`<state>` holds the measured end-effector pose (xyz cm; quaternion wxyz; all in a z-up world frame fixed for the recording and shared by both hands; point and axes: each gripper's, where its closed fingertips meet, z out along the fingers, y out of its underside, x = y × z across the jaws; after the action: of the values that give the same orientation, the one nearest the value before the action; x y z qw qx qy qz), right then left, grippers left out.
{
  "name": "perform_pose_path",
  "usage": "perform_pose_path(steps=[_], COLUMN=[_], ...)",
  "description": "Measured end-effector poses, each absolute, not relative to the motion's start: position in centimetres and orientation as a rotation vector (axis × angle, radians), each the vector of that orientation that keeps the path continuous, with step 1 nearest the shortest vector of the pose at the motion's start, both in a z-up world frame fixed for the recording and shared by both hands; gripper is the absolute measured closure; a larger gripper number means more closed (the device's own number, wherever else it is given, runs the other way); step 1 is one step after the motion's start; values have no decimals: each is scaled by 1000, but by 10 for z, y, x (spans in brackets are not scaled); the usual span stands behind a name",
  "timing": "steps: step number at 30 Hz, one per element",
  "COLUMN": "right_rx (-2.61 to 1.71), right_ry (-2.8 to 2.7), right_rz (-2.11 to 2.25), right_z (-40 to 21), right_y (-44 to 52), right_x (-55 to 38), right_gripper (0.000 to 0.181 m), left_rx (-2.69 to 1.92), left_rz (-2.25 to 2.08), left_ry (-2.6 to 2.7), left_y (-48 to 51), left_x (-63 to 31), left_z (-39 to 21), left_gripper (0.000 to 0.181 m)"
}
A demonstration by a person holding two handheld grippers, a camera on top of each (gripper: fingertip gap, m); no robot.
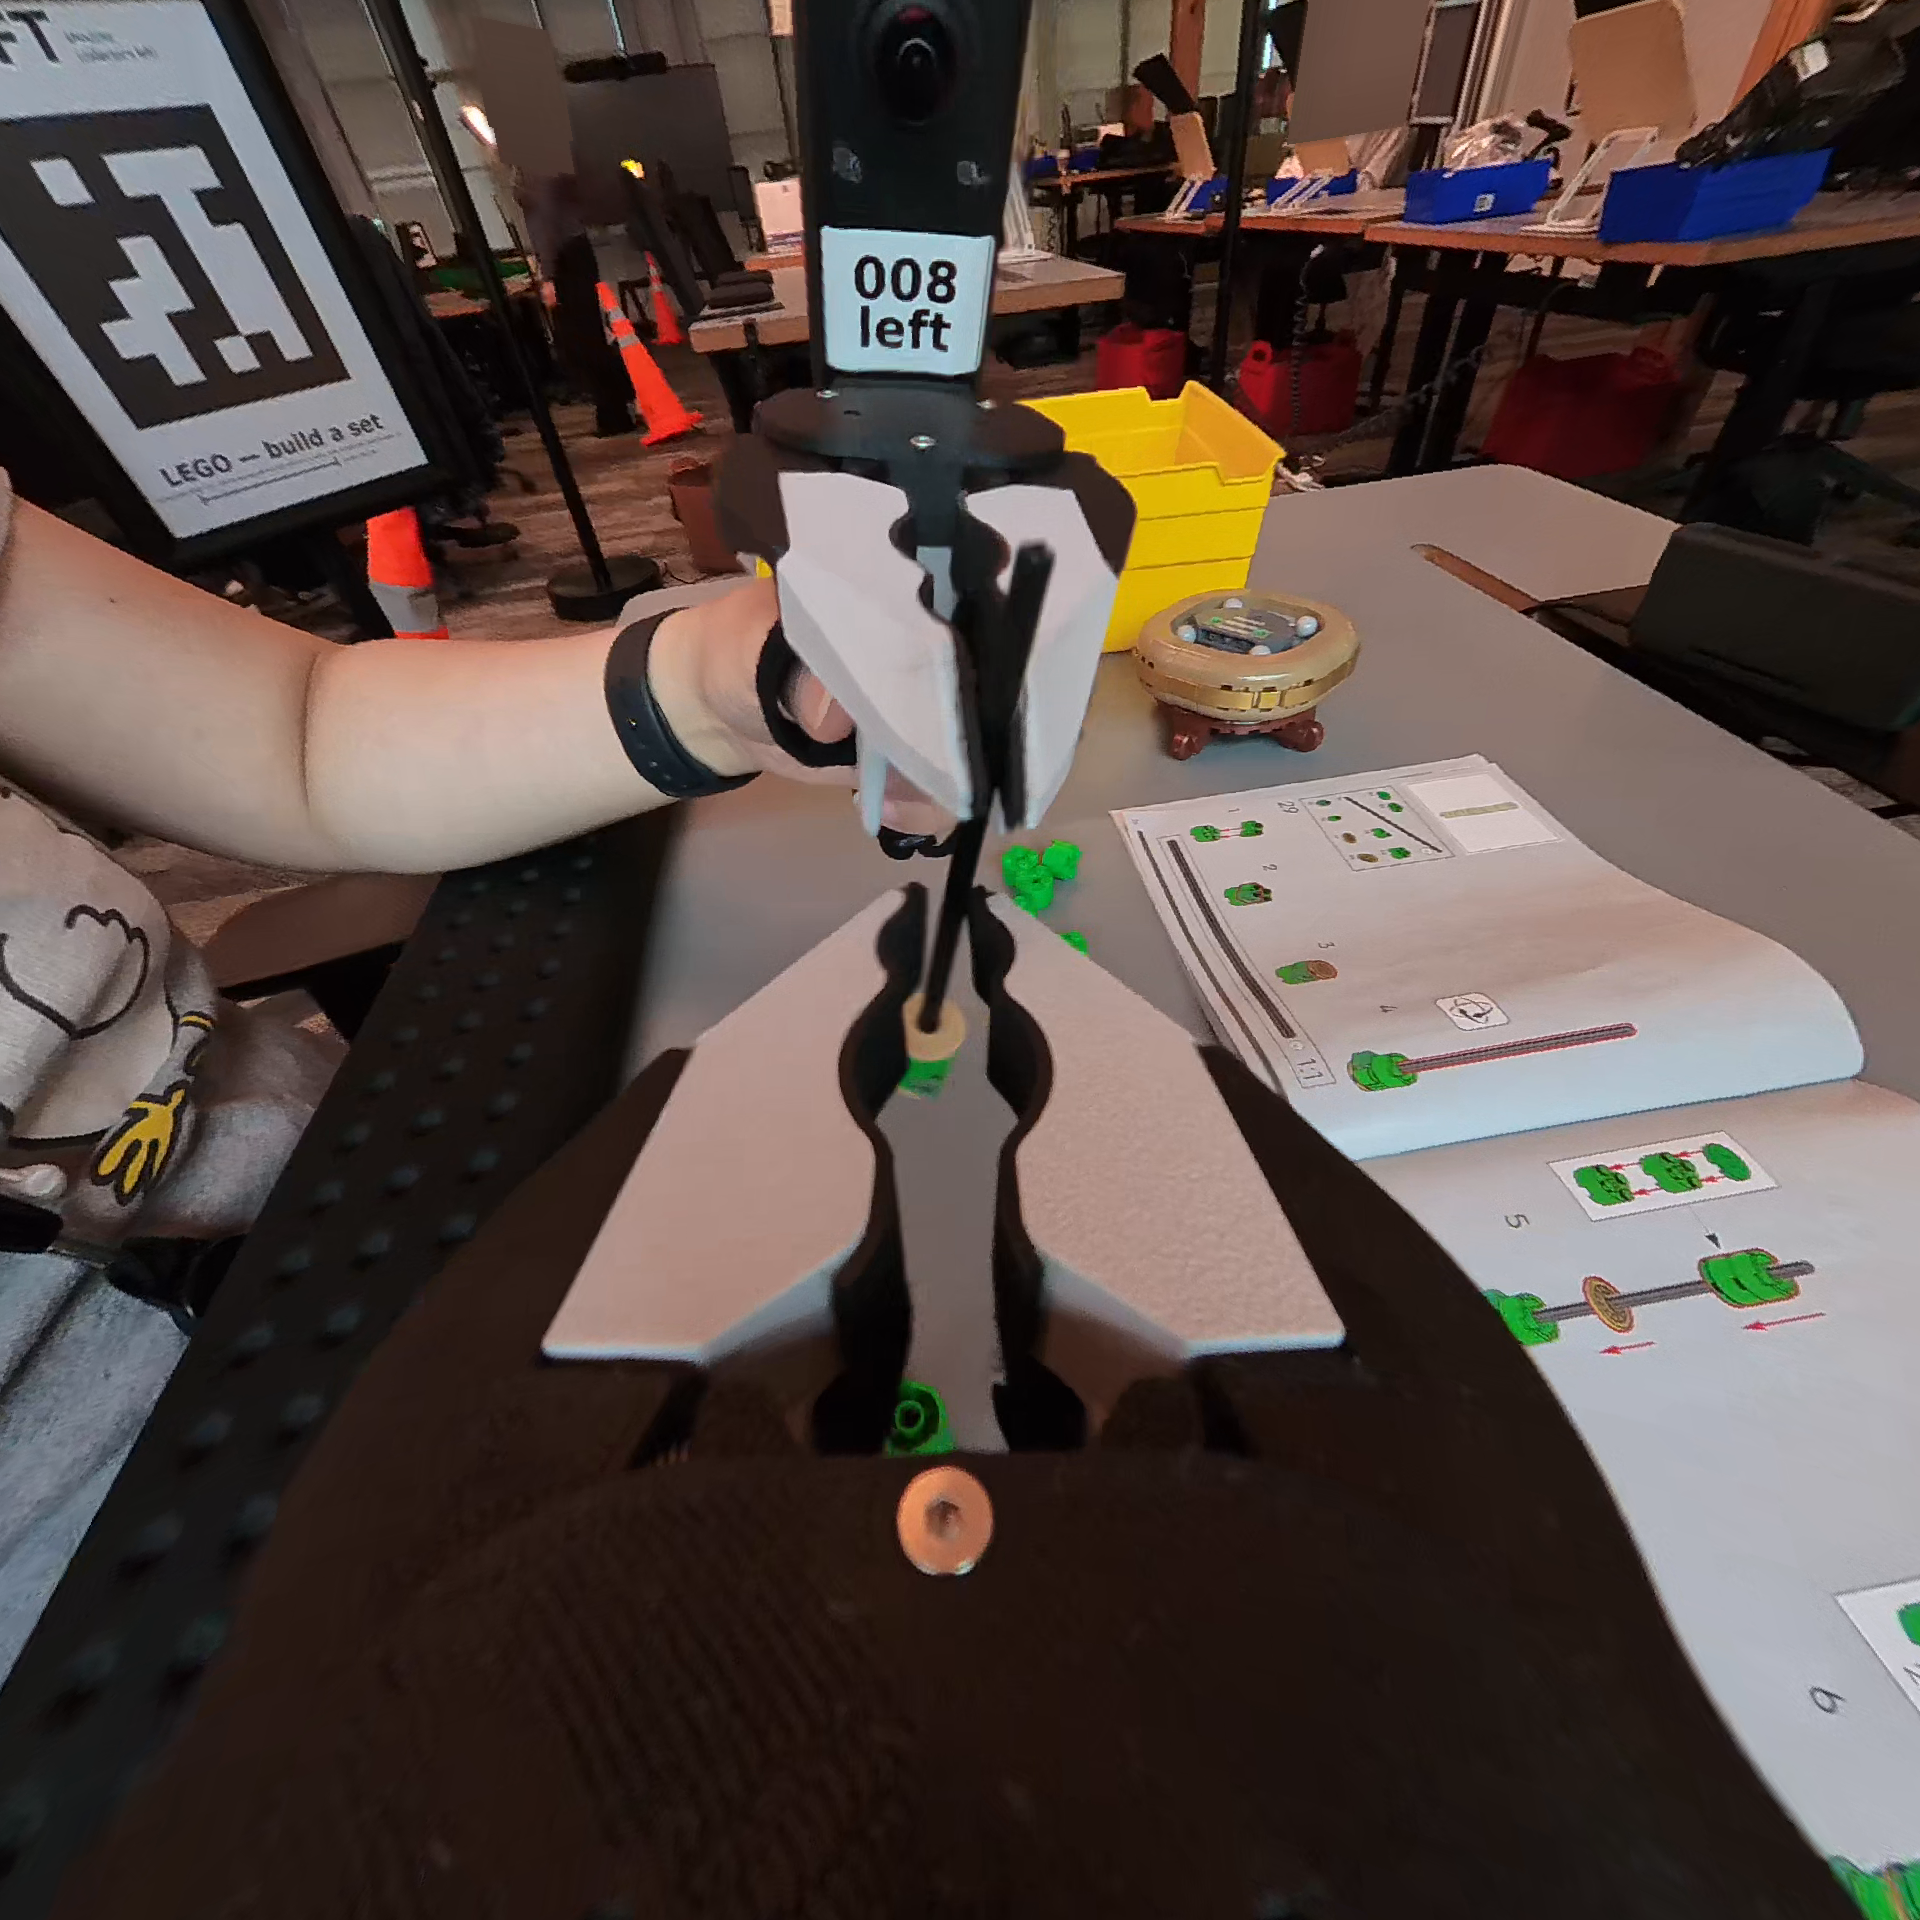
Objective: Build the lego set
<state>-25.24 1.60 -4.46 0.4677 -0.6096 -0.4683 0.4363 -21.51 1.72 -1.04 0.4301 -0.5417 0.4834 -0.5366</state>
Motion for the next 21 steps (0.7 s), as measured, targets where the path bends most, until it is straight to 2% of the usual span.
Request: perform_pose_path(steps=[2, 3, 8, 14, 16, 19, 21], right_rx=[-1508, -1498, -1538, -1723, -1729, -1724, -1742], right_ry=[-1156, -1195, -1570, -1752, -1771, -1753, -1717], right_rz=[1029, 1011, 999, 922, 889, 927, 965], right_z=[-46, -47, -96, -150, -157, -157, -154], right_y=[22, 21, -13, -18, -17, -17, -15], right_x=[-244, -236, -201, -198, -199, -203, -204], right_gripper=[145, 145, 146, 149, 151, 165, 166], left_rx=[-1370, -1381, -1443, -1469, -1466, -1465, -1467], left_rz=[-1332, -1328, -1348, -1389, -1397, -1395, -1386], left_ry=[1148, 1127, 1114, 1096, 1092, 1096, 1095], left_y=[25, 29, 32, 30, 30, 30, 31], left_x=[-218, -221, -234, -239, -240, -242, -242], left_z=[-9, -10, -22, -28, -27, -28, -28], left_gripper=[181, 181, 181, 181, 181, 181, 181])
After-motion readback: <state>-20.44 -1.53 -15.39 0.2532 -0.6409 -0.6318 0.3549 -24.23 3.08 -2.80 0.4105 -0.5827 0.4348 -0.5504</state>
